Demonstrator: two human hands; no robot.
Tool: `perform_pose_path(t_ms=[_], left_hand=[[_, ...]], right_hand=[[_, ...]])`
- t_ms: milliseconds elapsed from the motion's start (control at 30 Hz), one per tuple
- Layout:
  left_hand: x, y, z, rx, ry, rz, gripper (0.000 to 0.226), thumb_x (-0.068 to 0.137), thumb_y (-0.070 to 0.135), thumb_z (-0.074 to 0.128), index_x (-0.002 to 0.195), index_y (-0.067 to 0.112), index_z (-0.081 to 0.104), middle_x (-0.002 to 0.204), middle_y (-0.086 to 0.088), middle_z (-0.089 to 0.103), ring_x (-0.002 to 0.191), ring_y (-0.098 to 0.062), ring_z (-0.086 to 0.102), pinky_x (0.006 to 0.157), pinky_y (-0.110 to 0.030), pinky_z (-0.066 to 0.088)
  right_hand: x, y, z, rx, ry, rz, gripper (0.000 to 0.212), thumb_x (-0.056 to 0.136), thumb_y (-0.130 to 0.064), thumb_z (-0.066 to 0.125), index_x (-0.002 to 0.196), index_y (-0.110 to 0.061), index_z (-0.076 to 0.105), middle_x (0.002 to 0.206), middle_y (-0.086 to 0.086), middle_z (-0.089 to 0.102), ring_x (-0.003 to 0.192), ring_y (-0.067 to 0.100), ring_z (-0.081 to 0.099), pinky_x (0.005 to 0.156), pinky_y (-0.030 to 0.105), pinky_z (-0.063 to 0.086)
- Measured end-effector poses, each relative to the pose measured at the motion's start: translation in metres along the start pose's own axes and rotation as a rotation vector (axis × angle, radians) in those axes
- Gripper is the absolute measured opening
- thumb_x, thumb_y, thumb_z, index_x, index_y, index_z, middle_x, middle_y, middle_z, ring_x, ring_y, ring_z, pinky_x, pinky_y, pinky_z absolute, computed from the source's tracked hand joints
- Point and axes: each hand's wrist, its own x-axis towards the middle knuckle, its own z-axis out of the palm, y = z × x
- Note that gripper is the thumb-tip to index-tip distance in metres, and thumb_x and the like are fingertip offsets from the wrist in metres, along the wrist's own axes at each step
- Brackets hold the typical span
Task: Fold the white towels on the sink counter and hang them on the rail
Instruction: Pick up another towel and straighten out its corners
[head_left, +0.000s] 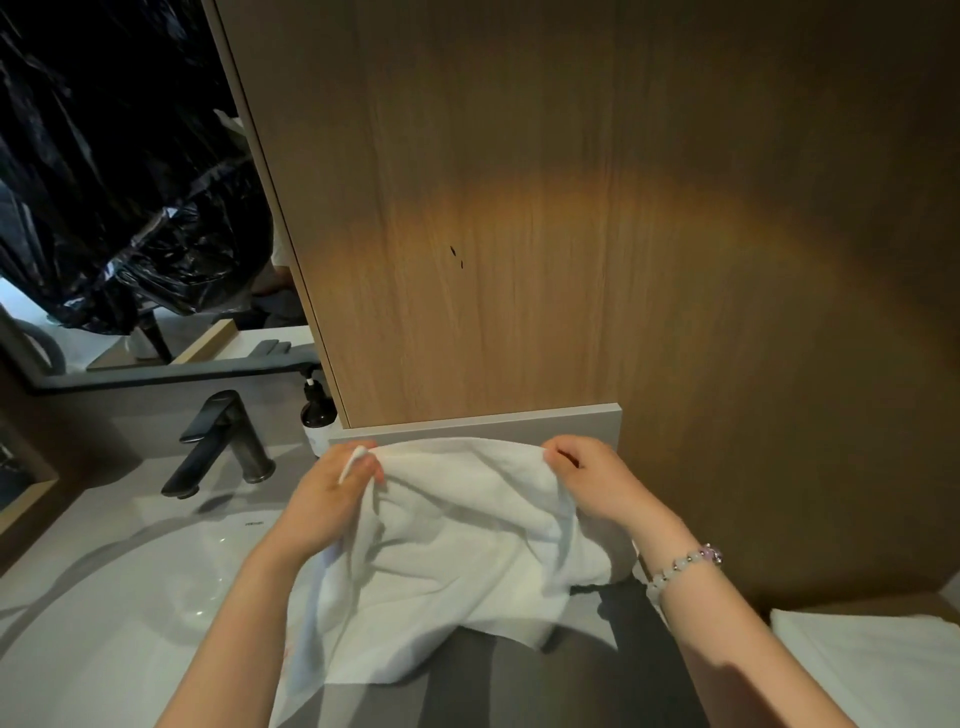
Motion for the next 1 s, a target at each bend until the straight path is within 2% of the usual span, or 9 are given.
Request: perform_pose_path(t_ms=[67,167,300,433,533,667,800,900,1000], left_hand=[[0.001,0.007,0.014,0.065,-0.113,0.162,0.032,0.100,0.023,0.042,0.084,0.035,0.068,0.135,0.012,0.040,0.134,-0.007,0.025,0.107,-0.021,0.014],[0.001,0.015,0.039,0.132,-0.241,0.318,0.033,0.089,0.040,0.035,0.070,0.054,0.057,0.138,0.028,0.021,0.134,0.008,-0.004,0.111,-0.028,-0.010],[0.001,0.021,0.051,0.070,-0.352,0.334,0.042,0.100,0.025,0.039,0.062,0.036,0.053,0.134,0.032,0.037,0.135,0.013,0.000,0.110,-0.027,-0.017],[0.003,0.017,0.050,0.097,-0.325,0.285,0.039,0.098,0.031,0.036,0.068,0.048,0.055,0.081,0.025,0.058,0.107,0.016,0.044,0.111,-0.026,-0.004],[0.005,0.019,0.051,0.125,-0.292,0.293,0.043,0.100,0.031,0.033,0.070,0.055,0.052,0.081,0.030,0.054,0.088,0.009,0.048,0.099,-0.013,0.004],[0.009,0.018,0.049,0.073,-0.215,0.285,0.040,0.099,0.025,0.037,0.064,0.035,0.052,0.074,0.008,0.051,0.084,0.006,0.048,0.095,-0.013,0.017],[0.011,0.019,0.040,-0.004,-0.090,0.276,0.037,0.098,0.008,0.041,0.066,0.021,0.054,0.074,0.004,0.051,0.078,0.006,0.047,0.071,-0.007,0.033],[0.012,0.020,0.037,0.003,-0.063,0.271,0.036,0.098,0.008,0.040,0.067,0.020,0.053,0.074,0.006,0.050,0.076,0.004,0.047,0.070,-0.007,0.033],[0.013,0.018,0.035,0.005,0.001,0.224,0.036,0.099,0.010,0.040,0.067,0.021,0.053,0.075,0.005,0.051,0.075,-0.002,0.048,0.067,-0.005,0.032]], right_hand=[[0.003,-0.009,0.005,0.067,-0.041,-0.030,0.036,0.098,-0.012,0.042,0.063,-0.004,0.039,0.061,0.004,0.034,0.060,0.014,0.030,0.057,0.030,0.023],[0.005,-0.024,0.020,0.084,-0.123,-0.073,0.032,0.098,-0.012,0.043,0.085,0.015,0.053,0.068,0.017,0.041,0.066,0.014,0.037,0.059,0.028,0.027],[0.007,-0.029,0.030,0.127,-0.187,-0.080,0.029,0.099,-0.016,0.044,0.086,0.003,0.063,0.069,0.005,0.047,0.064,0.012,0.040,0.061,0.027,0.032],[0.003,-0.023,0.027,0.176,-0.225,0.013,0.022,0.098,-0.016,0.048,0.091,-0.008,0.067,0.078,0.005,0.052,0.071,0.014,0.044,0.067,0.028,0.036],[0.001,-0.023,0.021,0.098,-0.272,0.042,0.018,0.095,-0.013,0.051,0.087,-0.019,0.066,0.070,0.000,0.052,0.063,0.010,0.043,0.062,0.024,0.036],[0.001,-0.023,0.010,-0.115,-0.259,0.023,0.021,0.093,-0.011,0.049,0.094,0.002,0.066,0.064,-0.002,0.047,0.056,0.007,0.039,0.053,0.018,0.033],[-0.001,-0.021,-0.002,-0.232,-0.199,0.046,0.021,0.093,-0.011,0.047,0.097,-0.010,0.068,0.075,-0.006,0.054,0.076,0.010,0.045,0.068,0.023,0.038],[-0.001,-0.022,-0.007,-0.277,-0.148,0.087,0.019,0.087,-0.012,0.051,0.081,-0.009,0.069,0.073,-0.002,0.059,0.075,0.016,0.054,0.071,0.032,0.049],[-0.001,-0.019,-0.018,-0.383,-0.142,0.156,0.025,0.079,-0.004,0.050,0.059,-0.016,0.059,0.064,-0.001,0.054,0.062,0.020,0.050,0.057,0.030,0.044]])
